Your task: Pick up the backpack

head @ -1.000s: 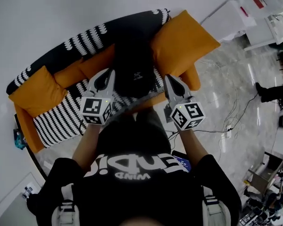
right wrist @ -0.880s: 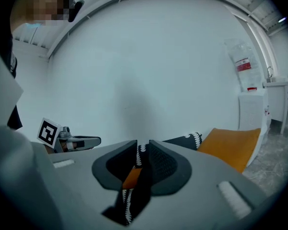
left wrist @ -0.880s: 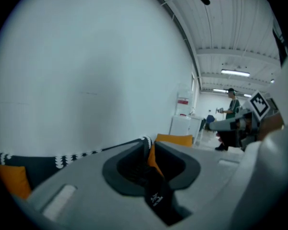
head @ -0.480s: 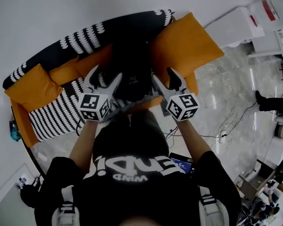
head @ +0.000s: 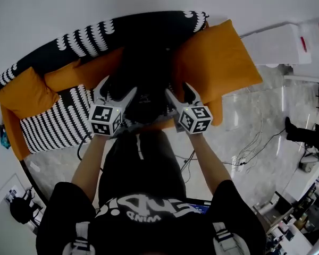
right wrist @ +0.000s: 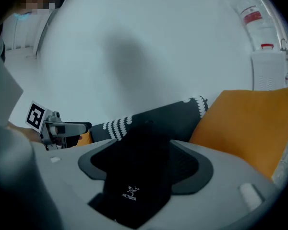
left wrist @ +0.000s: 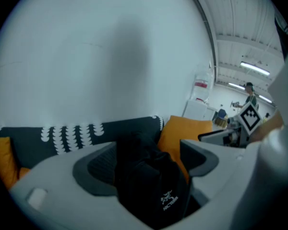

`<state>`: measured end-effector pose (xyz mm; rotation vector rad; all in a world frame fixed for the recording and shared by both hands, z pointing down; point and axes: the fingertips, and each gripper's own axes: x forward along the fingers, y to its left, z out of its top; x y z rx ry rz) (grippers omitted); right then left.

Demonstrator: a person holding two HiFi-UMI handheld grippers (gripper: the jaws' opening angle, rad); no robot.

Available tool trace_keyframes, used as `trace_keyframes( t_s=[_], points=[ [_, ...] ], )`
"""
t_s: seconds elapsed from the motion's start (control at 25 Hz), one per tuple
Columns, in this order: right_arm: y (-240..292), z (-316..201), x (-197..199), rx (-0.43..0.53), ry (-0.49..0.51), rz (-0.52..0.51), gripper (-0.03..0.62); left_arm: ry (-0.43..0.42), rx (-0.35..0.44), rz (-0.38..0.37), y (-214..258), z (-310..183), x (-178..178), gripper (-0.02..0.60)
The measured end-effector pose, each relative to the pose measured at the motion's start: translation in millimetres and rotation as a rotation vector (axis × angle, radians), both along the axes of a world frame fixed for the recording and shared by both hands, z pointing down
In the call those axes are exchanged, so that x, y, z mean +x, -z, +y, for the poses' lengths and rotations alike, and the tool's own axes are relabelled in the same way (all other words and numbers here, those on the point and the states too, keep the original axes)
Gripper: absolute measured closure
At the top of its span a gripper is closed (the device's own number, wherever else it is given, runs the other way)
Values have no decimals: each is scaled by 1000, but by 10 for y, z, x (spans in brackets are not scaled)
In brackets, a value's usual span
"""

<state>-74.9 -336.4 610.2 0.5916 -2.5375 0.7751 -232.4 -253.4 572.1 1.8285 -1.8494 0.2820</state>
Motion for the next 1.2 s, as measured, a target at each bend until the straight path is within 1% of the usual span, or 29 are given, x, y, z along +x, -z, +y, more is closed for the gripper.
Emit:
trace_keyframes(
  t_s=[0.12,0.28,0.44,0.6,0.72,0.84,0.88,0.96,1.0,1.08,1.12,1.2],
  points=[
    [-468,-95,-95,-38,22,26,273,11,-42,8,-422,-88,-96,175],
    [-1073,-327,-174,-57,55,65,269,16,-86,23,-1023,-269,-140,173],
    [-1616,-457,-262,-103,67,111,261,24,-132,33,-1502,-305,-186,170],
    [-2025,-511,-325,-151,68,133,258,53,-134,61,-1811,-361,-232,173],
    [-2259,-508,-407,-181,80,122,260,72,-125,83,-2019,-416,-274,178],
    [-2427,-496,-465,-203,91,113,273,70,-125,106,-2179,-472,-261,190],
    [-2465,-498,-472,-206,92,113,284,65,-126,111,-2212,-491,-244,205],
    [-2496,-482,-484,-218,99,103,315,59,-134,110,-2244,-509,-214,268],
    [-2483,-460,-499,-227,108,88,355,62,-142,105,-2248,-504,-213,296],
    [-2415,-411,-546,-230,133,52,423,79,-163,93,-2250,-470,-242,371],
    [-2371,-386,-565,-225,145,35,470,90,-173,89,-2251,-444,-259,407],
    [-2296,-344,-581,-220,160,7,526,112,-184,80,-2250,-394,-279,471]
  ],
)
